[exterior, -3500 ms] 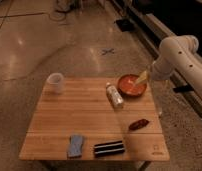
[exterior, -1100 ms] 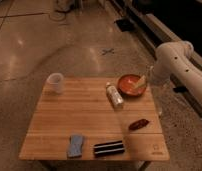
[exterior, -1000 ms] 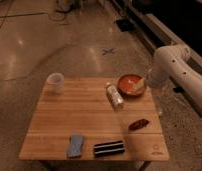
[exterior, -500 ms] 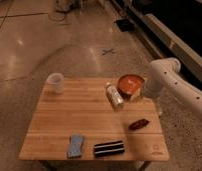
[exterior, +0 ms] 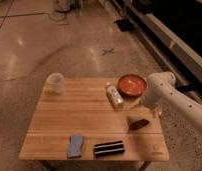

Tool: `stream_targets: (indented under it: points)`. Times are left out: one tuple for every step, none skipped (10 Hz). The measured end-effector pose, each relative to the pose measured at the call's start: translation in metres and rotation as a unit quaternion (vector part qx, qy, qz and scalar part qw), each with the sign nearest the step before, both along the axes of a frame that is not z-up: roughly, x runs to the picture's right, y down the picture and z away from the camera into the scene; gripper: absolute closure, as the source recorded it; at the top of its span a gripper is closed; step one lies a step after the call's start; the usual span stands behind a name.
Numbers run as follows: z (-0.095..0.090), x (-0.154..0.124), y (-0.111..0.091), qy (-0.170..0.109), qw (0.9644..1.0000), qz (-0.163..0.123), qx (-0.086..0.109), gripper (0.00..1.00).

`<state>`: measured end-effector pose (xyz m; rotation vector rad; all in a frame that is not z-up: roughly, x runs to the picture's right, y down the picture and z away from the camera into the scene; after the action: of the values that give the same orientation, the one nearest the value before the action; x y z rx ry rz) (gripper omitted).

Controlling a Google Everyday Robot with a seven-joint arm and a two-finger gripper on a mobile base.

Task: Place the pepper in the ceramic bowl

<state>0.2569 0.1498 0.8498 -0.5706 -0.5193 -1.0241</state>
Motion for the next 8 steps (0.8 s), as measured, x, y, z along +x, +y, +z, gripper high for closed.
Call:
stream_targets:
  points:
    - [0.002,0.004,0.013,0.003,0.9999,0.011,-0.007,0.2]
    - [0.001,0.008,0.023,0.005,0.9998,0.019,-0.012,0.2]
    - [0.0,0.013,0.033,0.005,0.9995,0.027,-0.015,0.2]
    - [-0.004,0.018,0.039,0.006,0.9993,0.034,-0.014,0.2]
    - [-0.007,0.018,0.041,0.004,0.9992,0.037,-0.012,0.2]
    - [-0.01,0.017,0.042,0.001,0.9993,0.037,-0.009,0.2]
    - [-0.013,0.012,0.043,-0.003,0.9994,0.033,-0.007,0.2]
    - [-0.014,0.008,0.044,-0.006,0.9996,0.027,-0.005,0.2]
